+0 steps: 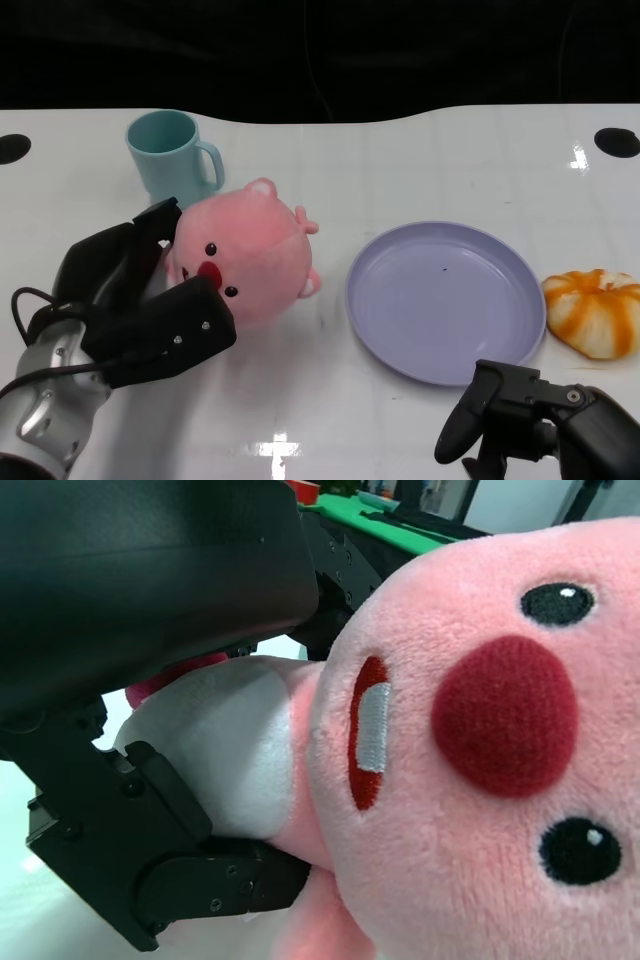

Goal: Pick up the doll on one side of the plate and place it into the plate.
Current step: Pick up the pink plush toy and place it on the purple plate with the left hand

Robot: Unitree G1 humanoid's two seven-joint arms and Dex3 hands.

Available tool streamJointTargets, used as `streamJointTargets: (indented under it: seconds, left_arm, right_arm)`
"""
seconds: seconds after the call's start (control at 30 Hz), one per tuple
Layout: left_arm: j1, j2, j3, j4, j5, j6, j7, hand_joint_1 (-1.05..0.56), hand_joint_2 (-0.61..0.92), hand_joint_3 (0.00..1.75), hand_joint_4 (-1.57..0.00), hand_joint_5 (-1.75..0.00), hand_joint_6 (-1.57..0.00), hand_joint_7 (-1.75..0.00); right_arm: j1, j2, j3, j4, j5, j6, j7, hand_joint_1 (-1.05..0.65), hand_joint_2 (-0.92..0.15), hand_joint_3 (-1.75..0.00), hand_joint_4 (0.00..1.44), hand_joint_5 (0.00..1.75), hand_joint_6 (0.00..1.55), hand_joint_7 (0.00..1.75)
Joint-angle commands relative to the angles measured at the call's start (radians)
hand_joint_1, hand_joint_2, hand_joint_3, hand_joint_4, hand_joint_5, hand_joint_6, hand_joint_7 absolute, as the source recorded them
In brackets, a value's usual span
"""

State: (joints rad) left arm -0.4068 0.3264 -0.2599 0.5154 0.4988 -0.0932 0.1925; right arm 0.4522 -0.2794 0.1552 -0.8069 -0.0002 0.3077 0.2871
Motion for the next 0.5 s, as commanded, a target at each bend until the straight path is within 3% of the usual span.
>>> streamJointTargets:
  seconds: [0.03,0.23,0.5]
  left_arm:
    - [-0.012,0.009,0.019,-0.072,-0.003,0.026,-0.033,-0.17,0.35,1.39,-0.99,-1.75,-0.79,-1.75]
    - [-0.092,-0.017,-0.007,-0.092,0.011,0.033,-0.088,-0.17,0.42,1.24,-0.97,-1.75,-0.75,-1.75]
    - [-0.196,-0.116,-0.083,-0.081,0.056,0.094,-0.141,-0.22,0.37,1.27,-0.97,-1.75,-0.76,-1.75]
  right_arm:
    - [-0.005,-0.008,-0.003,0.009,0.002,0.001,0.001,-0.11,-0.56,-1.08,0.66,1.65,0.59,1.35]
    - [-0.016,-0.001,0.009,0.02,-0.003,0.007,-0.006,-0.09,-0.56,-1.08,0.66,1.64,0.59,1.35]
    - [-0.012,0.001,0.03,0.021,-0.023,-0.006,-0.018,-0.09,-0.57,-1.08,0.65,1.64,0.59,1.34]
